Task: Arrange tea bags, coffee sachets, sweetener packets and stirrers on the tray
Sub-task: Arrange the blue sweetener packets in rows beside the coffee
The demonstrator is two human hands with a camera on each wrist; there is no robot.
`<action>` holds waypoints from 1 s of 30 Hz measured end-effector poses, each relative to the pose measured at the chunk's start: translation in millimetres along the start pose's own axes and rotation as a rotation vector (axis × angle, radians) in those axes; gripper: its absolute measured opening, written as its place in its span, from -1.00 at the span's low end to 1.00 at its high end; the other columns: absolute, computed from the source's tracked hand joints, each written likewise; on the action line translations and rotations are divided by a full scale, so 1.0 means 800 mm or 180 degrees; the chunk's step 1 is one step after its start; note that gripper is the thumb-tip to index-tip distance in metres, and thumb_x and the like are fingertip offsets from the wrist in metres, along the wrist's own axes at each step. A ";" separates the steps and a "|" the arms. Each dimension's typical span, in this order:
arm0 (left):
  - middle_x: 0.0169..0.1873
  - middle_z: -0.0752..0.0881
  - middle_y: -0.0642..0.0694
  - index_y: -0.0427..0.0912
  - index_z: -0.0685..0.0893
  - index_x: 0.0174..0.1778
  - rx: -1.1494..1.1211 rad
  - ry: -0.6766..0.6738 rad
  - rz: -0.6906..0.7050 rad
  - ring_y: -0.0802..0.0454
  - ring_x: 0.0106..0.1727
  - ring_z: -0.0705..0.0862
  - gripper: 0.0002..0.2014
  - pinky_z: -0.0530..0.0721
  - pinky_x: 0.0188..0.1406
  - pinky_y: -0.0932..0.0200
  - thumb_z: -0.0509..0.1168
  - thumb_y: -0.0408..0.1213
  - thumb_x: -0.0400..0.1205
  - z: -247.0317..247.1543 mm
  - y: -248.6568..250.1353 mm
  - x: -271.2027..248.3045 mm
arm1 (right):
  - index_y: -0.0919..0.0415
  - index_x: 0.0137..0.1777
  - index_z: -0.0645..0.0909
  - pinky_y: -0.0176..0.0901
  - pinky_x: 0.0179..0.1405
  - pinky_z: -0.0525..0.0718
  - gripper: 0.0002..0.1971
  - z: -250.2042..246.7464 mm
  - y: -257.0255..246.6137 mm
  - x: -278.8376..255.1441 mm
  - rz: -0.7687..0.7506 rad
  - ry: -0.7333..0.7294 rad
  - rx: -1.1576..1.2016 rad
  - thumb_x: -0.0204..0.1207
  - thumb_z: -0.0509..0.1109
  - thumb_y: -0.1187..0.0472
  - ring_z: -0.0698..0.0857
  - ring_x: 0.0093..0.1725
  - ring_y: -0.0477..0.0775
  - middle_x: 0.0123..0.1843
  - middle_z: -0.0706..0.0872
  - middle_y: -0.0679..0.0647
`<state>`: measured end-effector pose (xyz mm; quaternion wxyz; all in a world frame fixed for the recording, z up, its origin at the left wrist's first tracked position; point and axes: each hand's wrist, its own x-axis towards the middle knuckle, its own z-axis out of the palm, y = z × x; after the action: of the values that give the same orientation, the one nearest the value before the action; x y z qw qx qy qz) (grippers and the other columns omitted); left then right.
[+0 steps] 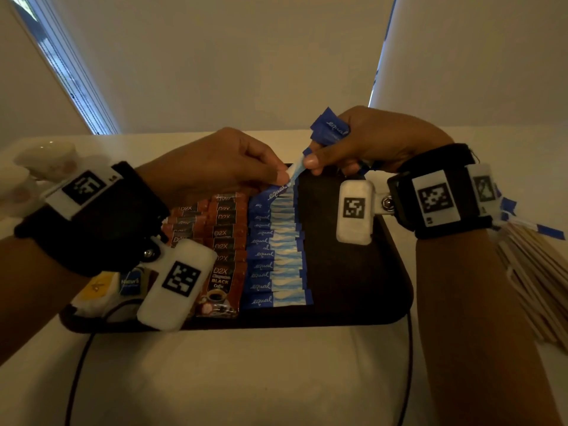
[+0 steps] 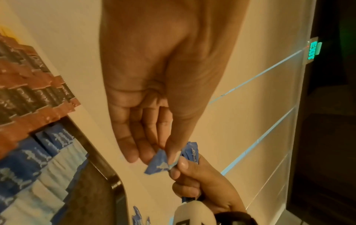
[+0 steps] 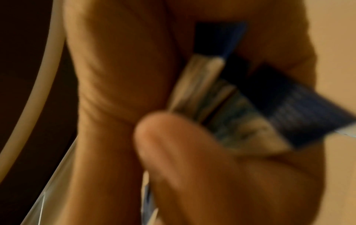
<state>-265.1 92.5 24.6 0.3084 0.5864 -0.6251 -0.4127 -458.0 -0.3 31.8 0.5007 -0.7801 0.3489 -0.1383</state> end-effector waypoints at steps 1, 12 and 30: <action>-0.16 0.82 -0.21 -0.16 0.81 -0.25 0.0100 0.0040 0.0055 -0.11 -0.06 0.76 -0.81 0.73 0.05 0.07 0.46 -0.17 0.30 0.000 0.000 0.000 | 0.26 -0.20 0.68 -0.39 -0.58 0.41 -0.74 0.001 0.000 0.000 0.0018 0.0022 -0.0036 0.20 0.52 0.10 0.41 -0.57 -0.13 -0.35 0.77 -0.02; -0.38 0.76 0.07 -0.13 0.78 -0.23 0.1242 0.0321 0.0510 0.30 -0.39 0.69 -0.96 0.57 -0.43 0.53 0.48 -0.27 0.46 0.005 -0.003 -0.006 | 0.39 -0.12 0.70 -0.42 -0.56 0.47 -0.57 0.008 -0.003 0.003 0.0083 -0.0048 -0.0297 0.18 0.54 0.01 0.40 -0.55 -0.12 -0.16 0.73 0.23; -0.12 0.79 0.09 -0.13 0.80 -0.10 0.2831 -0.1857 0.0395 0.29 -0.36 0.59 -0.90 0.47 -0.28 0.65 0.42 -0.22 0.55 0.079 -0.034 -0.024 | 0.24 -0.18 0.69 -0.47 -0.64 0.44 -0.68 -0.003 0.002 0.000 0.0288 0.0254 0.0249 0.28 0.44 -0.05 0.40 -0.63 -0.18 -0.37 0.73 0.02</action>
<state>-304.8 122.2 -27.4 -0.1325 0.4833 -0.8329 -0.2349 -460.3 -2.7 31.4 0.5223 -0.7371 0.3978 -0.1601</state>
